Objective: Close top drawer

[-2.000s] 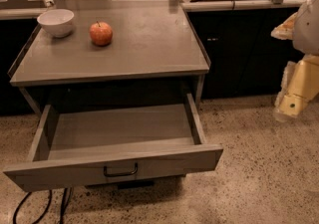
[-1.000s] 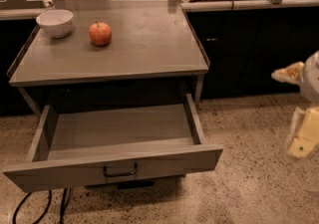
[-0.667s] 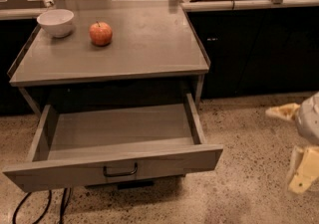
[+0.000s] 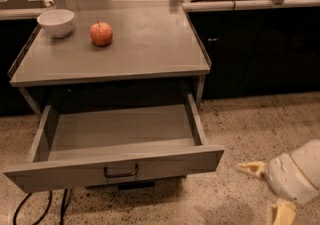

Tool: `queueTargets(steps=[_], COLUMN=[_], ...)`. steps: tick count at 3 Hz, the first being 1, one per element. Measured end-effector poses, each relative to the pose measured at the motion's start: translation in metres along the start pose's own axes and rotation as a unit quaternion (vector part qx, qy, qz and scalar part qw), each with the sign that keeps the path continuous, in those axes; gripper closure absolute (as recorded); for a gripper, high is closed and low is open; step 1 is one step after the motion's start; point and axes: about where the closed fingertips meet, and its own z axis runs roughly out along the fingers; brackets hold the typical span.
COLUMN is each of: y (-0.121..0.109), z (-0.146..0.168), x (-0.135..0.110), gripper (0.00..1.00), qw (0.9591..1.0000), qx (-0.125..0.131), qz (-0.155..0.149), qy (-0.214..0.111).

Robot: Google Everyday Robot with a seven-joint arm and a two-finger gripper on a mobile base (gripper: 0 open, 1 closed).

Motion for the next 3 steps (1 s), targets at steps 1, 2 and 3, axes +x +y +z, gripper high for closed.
queueTargets(steps=[1, 2, 3], y=[0.011, 0.011, -0.004], z=[0.049, 0.049, 0.054], x=[-0.022, -0.022, -0.005], gripper=[0.00, 0.00, 0.00], qw=[0.9947, 0.9947, 0.9938], qx=[-0.065, -0.065, -0.070], qz=[-0.067, -0.067, -0.071], qy=[-0.043, -0.043, -0.050])
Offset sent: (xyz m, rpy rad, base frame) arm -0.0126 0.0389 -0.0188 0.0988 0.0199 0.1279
